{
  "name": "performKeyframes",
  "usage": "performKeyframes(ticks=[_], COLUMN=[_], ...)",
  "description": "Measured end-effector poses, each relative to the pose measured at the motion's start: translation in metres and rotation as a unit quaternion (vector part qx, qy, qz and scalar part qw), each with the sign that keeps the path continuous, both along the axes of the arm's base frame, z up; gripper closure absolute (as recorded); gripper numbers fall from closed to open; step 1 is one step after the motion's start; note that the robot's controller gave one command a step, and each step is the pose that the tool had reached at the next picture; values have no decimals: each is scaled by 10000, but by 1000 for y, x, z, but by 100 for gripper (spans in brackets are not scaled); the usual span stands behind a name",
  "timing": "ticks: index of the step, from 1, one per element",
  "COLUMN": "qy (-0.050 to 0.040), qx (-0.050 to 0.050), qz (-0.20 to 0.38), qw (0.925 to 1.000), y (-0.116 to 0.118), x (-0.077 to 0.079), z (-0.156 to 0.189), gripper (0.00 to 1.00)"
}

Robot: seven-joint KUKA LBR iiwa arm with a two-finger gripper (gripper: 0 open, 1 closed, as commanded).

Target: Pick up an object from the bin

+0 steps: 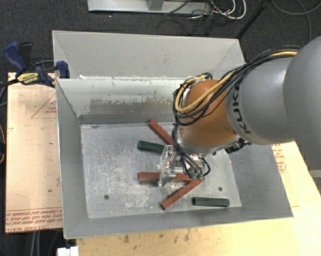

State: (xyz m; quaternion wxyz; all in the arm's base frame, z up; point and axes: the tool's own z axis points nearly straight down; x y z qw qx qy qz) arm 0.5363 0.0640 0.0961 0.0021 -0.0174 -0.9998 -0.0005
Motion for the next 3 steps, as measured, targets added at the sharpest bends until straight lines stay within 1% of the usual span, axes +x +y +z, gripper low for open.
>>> performKeyframes(ticks=[1, 2, 3], qy=[14, -18, -39], qx=[-3, 0, 2], qz=[-1, -1, -2], qw=[10000, 10000, 10000], y=[0, 0, 0], x=[-1, 1, 2], z=[21, 43, 57], gripper=[100, 100, 100])
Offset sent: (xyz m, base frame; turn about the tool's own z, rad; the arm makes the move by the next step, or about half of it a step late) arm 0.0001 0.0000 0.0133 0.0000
